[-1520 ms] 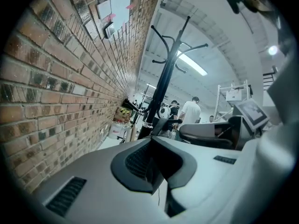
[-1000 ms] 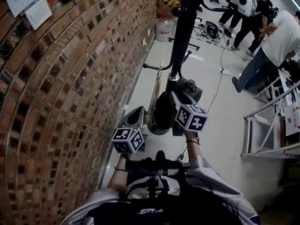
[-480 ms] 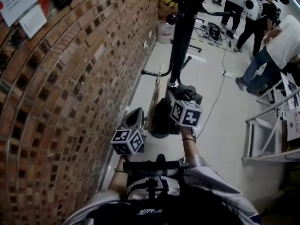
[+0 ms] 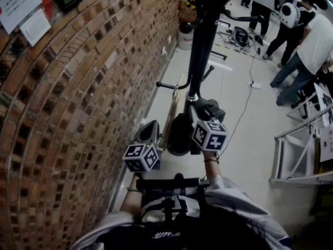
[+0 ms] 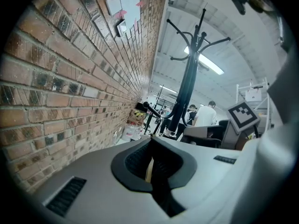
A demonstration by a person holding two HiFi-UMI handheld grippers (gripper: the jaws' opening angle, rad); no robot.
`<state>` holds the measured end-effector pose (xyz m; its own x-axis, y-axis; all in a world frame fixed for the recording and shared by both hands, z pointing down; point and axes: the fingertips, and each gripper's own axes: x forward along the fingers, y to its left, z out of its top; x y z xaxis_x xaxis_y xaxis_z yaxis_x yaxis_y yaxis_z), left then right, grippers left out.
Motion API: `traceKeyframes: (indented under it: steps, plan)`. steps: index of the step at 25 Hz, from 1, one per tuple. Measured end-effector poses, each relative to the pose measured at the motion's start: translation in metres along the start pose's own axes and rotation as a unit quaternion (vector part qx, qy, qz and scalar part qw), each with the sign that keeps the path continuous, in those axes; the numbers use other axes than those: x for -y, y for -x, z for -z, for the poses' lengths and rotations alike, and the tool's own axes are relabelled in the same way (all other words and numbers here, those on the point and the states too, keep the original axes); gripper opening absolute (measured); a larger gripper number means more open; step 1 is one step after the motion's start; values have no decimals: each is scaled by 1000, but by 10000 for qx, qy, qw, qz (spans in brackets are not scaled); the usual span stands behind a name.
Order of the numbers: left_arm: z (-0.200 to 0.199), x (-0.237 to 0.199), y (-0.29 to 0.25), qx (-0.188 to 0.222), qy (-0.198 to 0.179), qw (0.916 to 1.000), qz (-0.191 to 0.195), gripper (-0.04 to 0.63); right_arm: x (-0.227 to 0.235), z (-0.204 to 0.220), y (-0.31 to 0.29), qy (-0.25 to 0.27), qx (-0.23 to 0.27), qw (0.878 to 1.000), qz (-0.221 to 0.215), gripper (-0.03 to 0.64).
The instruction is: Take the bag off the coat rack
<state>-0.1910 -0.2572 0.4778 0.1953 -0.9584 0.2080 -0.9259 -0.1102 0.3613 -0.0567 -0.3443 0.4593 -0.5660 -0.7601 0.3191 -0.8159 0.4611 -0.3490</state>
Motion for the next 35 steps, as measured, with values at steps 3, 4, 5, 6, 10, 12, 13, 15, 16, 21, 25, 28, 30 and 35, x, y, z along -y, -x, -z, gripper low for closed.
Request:
traceKeyframes:
  steps: [3,4,5,6,10,12,13,15,16,21,25,28,30,35]
  plan:
    - [-1,2,0,-94,-5,9999,-108,8,-1,-3,6,-15,180,9996,-194,61]
    - [-1,3,-1,-81,-14,9999,-98,8,-3,-4,8,-39,216,9994,-267,58]
    - [-1,3,-2,-65,-19,9999,-88,8,-4,-5,10,-84,244,9991,-333,57]
    - [-1,3,-1,-74,-17,9999,-105,8,-5,-7,13,-161,267,9988,-388,53]
    - [-4,1,-5,-21,-83,9999,-99,8,-7,-14,24,-599,366,9957,-612,43]
    - [-3,1,-5,-105,-110,9997,-190,8,-9,-15,30,-768,379,9936,-740,43]
    - [-2,1,-5,-148,-102,9996,-221,8,-10,-16,34,-879,393,9921,-805,43]
    - [0,3,-7,-187,-88,9995,-228,8,-11,-20,42,-1087,444,9886,-941,41]
    - [0,4,-8,-178,-84,9996,-195,8,-13,-22,46,-1142,471,9873,-1000,41]
    - [3,15,-13,-214,-80,9997,-41,8,-17,-19,61,-1293,467,9832,-1204,40]
    - [4,23,-16,-172,-156,9997,103,8,-20,-26,72,-1164,522,9840,-1241,40]
    - [6,22,-17,-191,-127,9997,106,8,-26,-40,83,-999,662,9841,-1307,40]
    - [5,22,-18,-119,-103,9997,180,8,-28,-46,89,-1072,770,9818,-1364,40]
    - [3,27,-17,-93,-147,9995,266,8,-20,-44,103,-1303,910,9787,-1302,40]
